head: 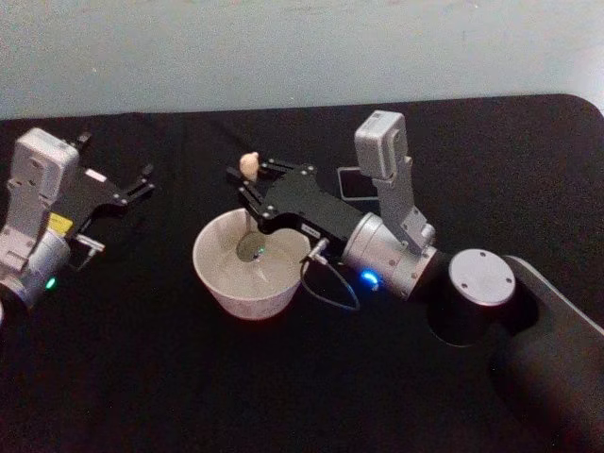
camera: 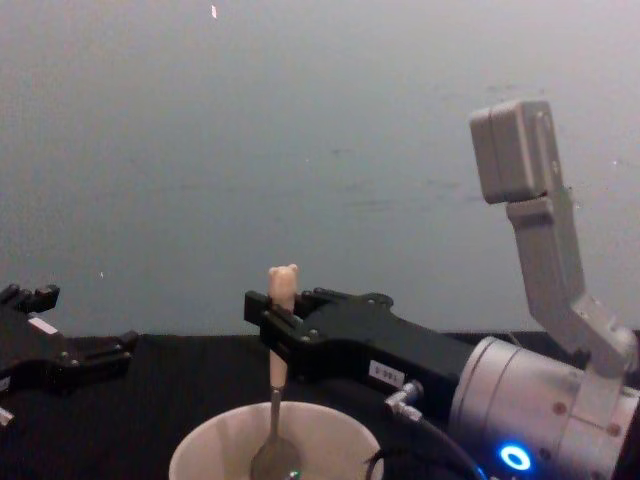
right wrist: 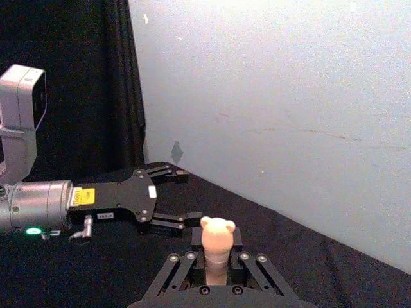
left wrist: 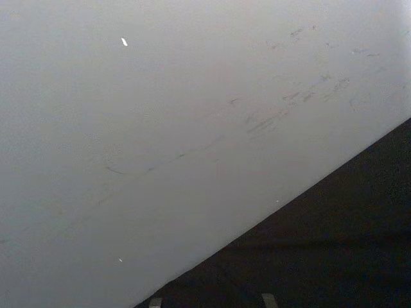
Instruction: Pick up the stirring spoon with one hand, stir inside the cup, then place it back in its original position.
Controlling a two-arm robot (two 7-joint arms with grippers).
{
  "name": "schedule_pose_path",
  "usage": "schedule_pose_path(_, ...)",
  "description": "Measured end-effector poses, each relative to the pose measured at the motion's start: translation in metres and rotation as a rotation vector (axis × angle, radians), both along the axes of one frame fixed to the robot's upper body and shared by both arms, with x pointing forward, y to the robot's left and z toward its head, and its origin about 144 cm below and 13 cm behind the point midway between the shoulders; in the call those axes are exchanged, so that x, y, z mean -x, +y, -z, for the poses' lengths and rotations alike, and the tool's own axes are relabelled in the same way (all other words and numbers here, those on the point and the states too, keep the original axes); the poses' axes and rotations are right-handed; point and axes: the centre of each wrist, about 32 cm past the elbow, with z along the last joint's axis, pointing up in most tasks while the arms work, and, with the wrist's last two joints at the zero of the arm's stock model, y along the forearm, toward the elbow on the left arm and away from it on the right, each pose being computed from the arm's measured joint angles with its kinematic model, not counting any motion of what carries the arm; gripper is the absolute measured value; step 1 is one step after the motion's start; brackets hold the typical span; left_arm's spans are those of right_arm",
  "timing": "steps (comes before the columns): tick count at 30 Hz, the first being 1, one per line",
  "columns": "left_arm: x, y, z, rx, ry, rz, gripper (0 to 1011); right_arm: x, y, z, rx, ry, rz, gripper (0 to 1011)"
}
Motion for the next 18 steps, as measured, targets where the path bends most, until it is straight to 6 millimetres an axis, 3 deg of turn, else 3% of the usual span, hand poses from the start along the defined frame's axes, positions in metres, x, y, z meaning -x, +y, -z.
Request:
schedule_pose_path(11, 0.000, 0.000, 0.000, 0.000, 0.000, 0.000, 1001, 0.004, -0.005, -0.004, -0.012, -0.005, 0.007, 217)
schedule_pose_path(18, 0.000, 0.000, 0.000, 0.000, 0.000, 0.000, 1001, 0.009, -0.011, -0.019, -0.051, -0.027, 0.007, 217)
